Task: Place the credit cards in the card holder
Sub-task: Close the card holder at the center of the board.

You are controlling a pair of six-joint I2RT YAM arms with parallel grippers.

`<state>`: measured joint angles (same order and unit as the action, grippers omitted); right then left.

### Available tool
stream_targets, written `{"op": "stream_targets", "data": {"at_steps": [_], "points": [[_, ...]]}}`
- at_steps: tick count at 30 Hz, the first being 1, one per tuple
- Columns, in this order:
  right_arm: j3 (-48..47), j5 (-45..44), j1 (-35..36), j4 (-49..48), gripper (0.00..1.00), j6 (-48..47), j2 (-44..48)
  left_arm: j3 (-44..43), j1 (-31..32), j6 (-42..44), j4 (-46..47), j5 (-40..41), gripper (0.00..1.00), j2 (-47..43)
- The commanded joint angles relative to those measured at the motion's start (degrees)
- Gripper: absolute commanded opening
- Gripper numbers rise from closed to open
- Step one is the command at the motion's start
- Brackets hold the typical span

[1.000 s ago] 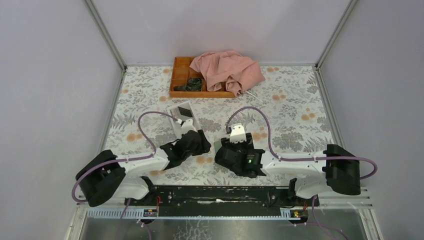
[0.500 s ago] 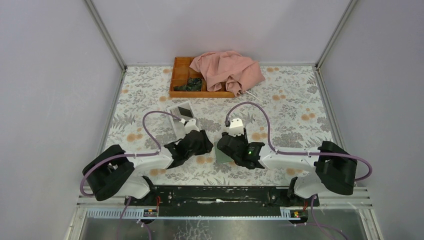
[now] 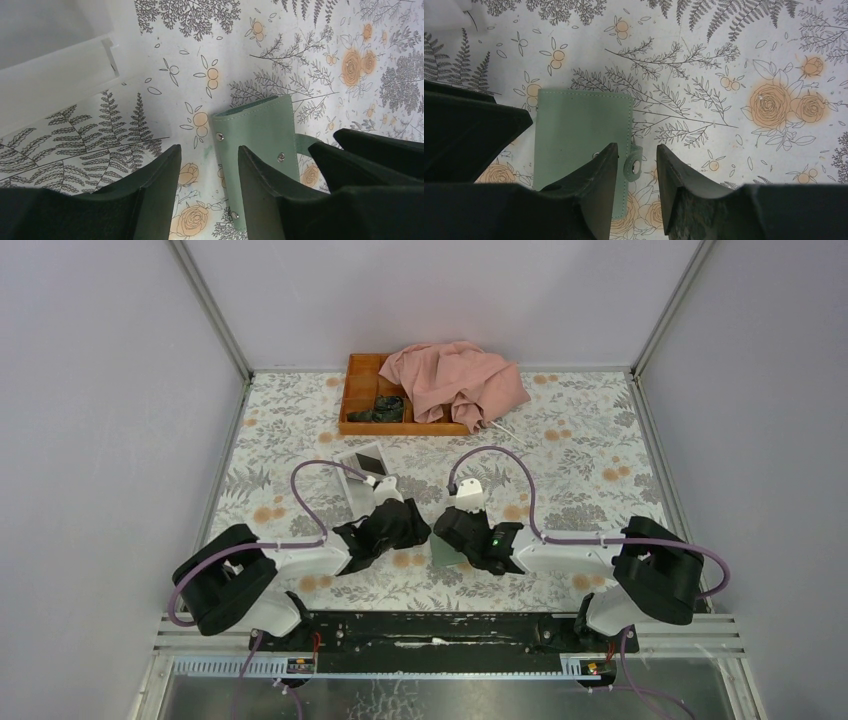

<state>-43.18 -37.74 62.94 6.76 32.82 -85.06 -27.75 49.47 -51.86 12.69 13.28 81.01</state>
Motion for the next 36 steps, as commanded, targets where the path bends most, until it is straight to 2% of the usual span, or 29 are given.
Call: {"op": "stream_targets", "data": {"at_steps": [1,14,25,36], "points": [[0.02,1.23,-0.38,-0.92,0.41,0.33,-0.61,-0.80,0.19,0.84,3.61,-0.31,0.53,0.53],[0.74,1.44,-0.36,0.56,0.31,1.10,0.01,-0.42,0.24,0.20,4.78,-1.40,0.53,1.79],[-0.96,0.22,1.40,2.32,0.31,1.00,0.48,0.85,0.32,-0.69,5.95,-2.52,0.53,2.06],[-2.54,-1.35,2.98,4.03,0.27,1.55,0.24,1.61,0.69,-1.12,6.51,-2.70,0.53,2.01]]}}
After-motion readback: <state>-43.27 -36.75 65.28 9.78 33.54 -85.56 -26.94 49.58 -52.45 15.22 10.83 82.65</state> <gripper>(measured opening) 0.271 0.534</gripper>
